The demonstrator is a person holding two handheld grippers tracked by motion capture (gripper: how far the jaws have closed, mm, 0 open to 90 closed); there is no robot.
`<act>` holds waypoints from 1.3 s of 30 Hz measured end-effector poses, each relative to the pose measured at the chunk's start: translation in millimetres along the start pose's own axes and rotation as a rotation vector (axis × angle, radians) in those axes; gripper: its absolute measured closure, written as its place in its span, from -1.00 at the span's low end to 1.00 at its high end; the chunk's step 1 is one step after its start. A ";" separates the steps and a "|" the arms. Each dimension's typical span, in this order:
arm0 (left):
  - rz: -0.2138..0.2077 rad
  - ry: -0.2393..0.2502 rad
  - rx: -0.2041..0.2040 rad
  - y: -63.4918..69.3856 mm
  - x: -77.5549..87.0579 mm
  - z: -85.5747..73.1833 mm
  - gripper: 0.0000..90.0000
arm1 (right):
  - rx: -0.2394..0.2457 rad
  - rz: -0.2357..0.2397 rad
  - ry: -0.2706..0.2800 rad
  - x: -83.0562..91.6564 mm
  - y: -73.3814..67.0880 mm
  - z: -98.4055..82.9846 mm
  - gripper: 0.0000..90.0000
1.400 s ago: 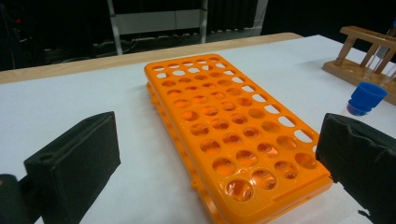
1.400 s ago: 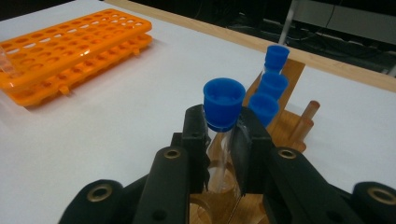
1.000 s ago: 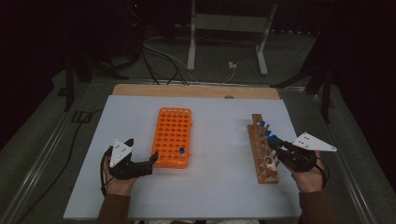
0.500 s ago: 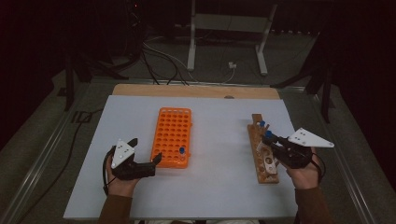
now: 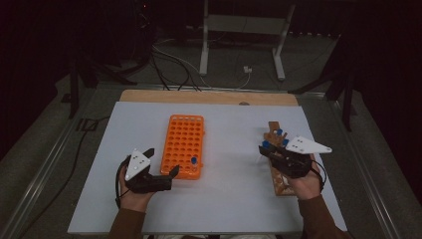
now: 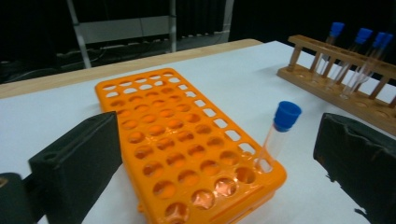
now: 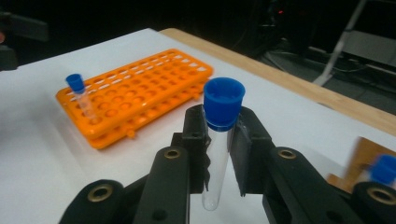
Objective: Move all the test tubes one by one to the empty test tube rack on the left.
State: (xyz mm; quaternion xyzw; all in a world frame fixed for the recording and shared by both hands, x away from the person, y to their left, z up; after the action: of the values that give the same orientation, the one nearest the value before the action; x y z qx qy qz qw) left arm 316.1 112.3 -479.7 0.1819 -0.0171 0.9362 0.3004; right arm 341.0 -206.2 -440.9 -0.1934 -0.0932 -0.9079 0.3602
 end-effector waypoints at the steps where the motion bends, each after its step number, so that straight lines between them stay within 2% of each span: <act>1: -0.007 -0.001 0.001 2.0 -1.1 0.6 -0.95 | 0.004 0.006 -0.003 -3.1 -2.9 0.4 0.71; 8: -0.051 -0.008 -0.003 16.6 -10.7 8.7 -0.87 | 0.009 0.057 -0.010 -19.6 -19.3 8.4 0.71; 15: -0.090 -0.017 -0.040 40.1 -25.7 20.6 -0.77 | 0.012 0.101 -0.020 -31.0 -33.7 17.9 0.71; 17: -0.093 -0.018 -0.044 46.2 -31.3 24.1 -0.63 | 0.019 0.109 -0.023 -33.6 -38.5 20.0 0.71; 19: -0.106 -0.014 -0.050 53.1 -36.7 27.3 -0.62 | 0.022 0.118 -0.024 -35.9 -42.7 22.6 0.71; 22: -0.129 -0.011 -0.070 65.0 -44.5 31.3 -0.48 | 0.018 0.137 -0.016 -39.1 -48.6 27.6 0.71; 29: -0.200 -0.006 -0.119 94.2 -63.1 33.4 0.00 | 0.013 0.176 -0.004 -45.4 -63.3 36.6 0.71; 34: -0.232 -0.016 -0.116 105.3 -74.6 32.1 0.24 | 0.011 0.194 -0.004 -48.0 -69.1 38.5 0.71; 39: -0.245 -0.012 -0.114 109.9 -78.2 32.5 0.44 | 0.003 0.206 -0.009 -50.4 -72.0 36.5 0.71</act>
State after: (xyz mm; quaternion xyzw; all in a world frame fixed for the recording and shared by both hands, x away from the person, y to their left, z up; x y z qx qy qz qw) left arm 323.2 -25.8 -468.3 0.1707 -0.0499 0.8889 0.4222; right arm 335.1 -111.7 -431.0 -0.2057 -0.0759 -0.8649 0.4515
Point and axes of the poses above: each handheld gripper's, and its own axes: x roughly backward along the jaws, z roughly out of its top, y roughly to its right, the point moved 8 cm from there along -x, roughly forward along the jaws, and after that the axes turned 1 degree about x, right-handed, at the moved point
